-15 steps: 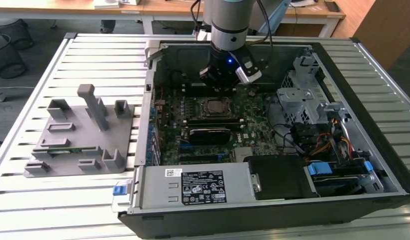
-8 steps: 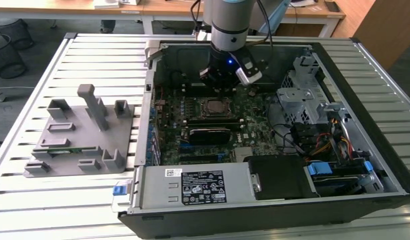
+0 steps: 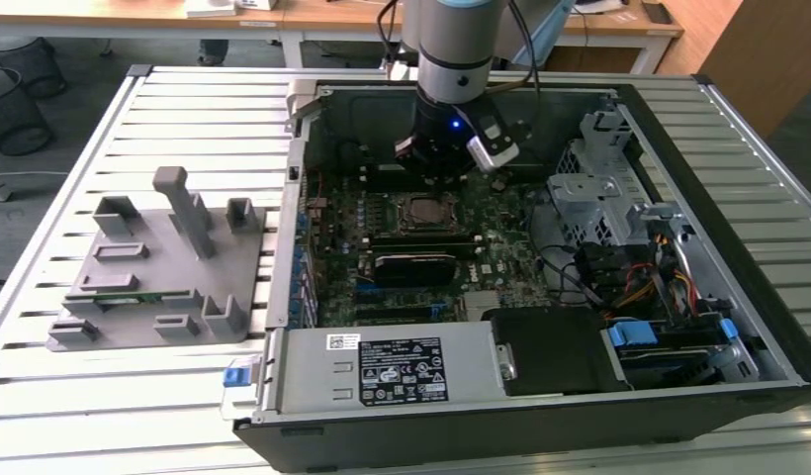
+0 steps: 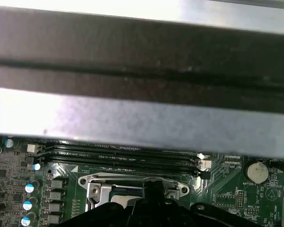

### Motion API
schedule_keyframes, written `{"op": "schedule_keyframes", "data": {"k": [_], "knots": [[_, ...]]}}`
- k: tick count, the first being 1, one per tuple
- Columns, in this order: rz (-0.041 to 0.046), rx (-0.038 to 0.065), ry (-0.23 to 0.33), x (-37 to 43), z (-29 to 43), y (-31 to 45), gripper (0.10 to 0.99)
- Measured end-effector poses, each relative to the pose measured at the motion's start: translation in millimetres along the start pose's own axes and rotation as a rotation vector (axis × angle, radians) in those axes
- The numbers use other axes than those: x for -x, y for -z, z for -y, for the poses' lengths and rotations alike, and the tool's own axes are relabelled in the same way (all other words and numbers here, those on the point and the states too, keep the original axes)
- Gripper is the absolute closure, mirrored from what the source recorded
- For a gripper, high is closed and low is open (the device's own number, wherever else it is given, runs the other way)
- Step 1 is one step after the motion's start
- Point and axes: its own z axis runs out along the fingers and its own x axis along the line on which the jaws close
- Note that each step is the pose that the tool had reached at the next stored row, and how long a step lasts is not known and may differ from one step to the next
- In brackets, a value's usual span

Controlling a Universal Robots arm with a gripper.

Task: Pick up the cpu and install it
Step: 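Install the second cpu locking lever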

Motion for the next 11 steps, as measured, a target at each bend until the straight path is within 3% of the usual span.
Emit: {"op": "schedule_keyframes", "data": {"k": [11], "knots": [[0.0001,0.000,0.000,-0.2,3.9,3.1,0.980]]}}
